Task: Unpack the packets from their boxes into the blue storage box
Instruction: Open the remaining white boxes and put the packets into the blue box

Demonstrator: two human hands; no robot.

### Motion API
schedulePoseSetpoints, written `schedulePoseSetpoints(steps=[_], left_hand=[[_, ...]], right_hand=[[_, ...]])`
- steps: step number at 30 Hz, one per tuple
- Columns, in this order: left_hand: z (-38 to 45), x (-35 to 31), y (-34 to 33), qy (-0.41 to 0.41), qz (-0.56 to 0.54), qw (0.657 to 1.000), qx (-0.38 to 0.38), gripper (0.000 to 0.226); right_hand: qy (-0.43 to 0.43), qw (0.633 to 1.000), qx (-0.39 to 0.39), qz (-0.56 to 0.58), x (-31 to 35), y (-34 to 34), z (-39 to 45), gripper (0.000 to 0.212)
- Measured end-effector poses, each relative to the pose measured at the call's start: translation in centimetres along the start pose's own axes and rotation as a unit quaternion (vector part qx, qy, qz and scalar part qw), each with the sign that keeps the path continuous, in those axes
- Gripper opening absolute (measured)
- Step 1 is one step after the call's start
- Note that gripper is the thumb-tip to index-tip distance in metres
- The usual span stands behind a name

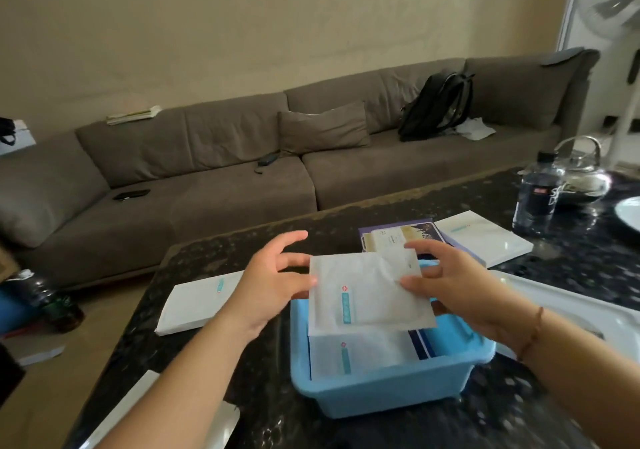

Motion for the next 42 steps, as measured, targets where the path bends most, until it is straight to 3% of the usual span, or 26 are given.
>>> schedulePoseSetpoints(steps=[2,5,10,13,18,23,27,30,32,35,36,38,40,42], left_hand=[[0.8,0.8,0.1,0.021,0.145,0.989,-0.017,0.043],[1.4,1.7,-0.2,0.029,0.271,0.962,-0.036,0.026],[1.5,2.6,-2.1,-0.015,0.463,0.884,-0.059,0.022],[1.7,3.0,-3.1,-0.018,0.473,0.880,0.018,0.027],[1.3,3.1,-3.8,0.052,0.498,0.854,0.142,0.051],[1.3,3.5,-4.0,0.071,0.524,0.834,0.157,0.056],[0.9,3.3,-3.9,0.053,0.516,0.841,0.153,0.051],[-0.6,3.8,-2.6,-0.062,0.442,0.892,0.075,0.036],[-3.1,4.9,-0.6,-0.149,0.381,0.912,0.000,0.027],[-8.3,7.8,2.1,-0.218,0.426,0.872,-0.099,0.016],[-9.9,9.1,2.6,-0.193,0.453,0.865,-0.098,0.018],[-12.5,11.8,3.1,-0.040,0.498,0.865,-0.043,0.039],[-15.0,14.6,3.4,0.117,0.527,0.842,0.015,0.067],[-16.7,16.3,3.6,0.167,0.514,0.842,0.011,0.073]], right_hand=[[-0.030,0.997,0.010,-0.065,-0.7,0.0,1.2,0.051],[-0.076,0.989,0.045,-0.119,-1.7,-0.5,2.3,0.053],[-0.122,0.978,0.091,-0.145,-3.2,-1.8,3.2,0.055],[-0.128,0.971,0.091,-0.181,-3.4,-2.1,3.4,0.059],[-0.126,0.940,0.096,-0.303,-2.8,-2.7,2.9,0.075],[-0.107,0.874,0.100,-0.463,-2.8,-3.2,2.7,0.073],[-0.128,0.862,0.106,-0.479,-2.6,-3.4,2.3,0.066],[-0.095,0.855,0.043,-0.508,-0.8,-3.7,1.4,0.060],[-0.029,0.858,-0.031,-0.512,0.3,-4.9,0.3,0.055],[0.216,0.870,-0.131,-0.423,1.0,-8.9,-2.2,0.029],[0.283,0.863,-0.130,-0.398,0.9,-10.5,-3.0,0.023],[0.353,0.854,-0.075,-0.374,-0.1,-14.2,-3.8,0.018],[0.350,0.862,0.001,-0.367,-1.6,-17.8,-3.5,0.016],[0.319,0.868,0.046,-0.378,-3.5,-20.8,-2.4,0.016]])
Point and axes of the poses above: each hand's wrist, its own z-axis towards the middle knuckle, its own y-axis out of the back of the hand, x = y × z, the point moved 2 cm from there along z, towards the middle knuckle, and after that the axes turned 15 degrees about x, right-handed, at the moved point
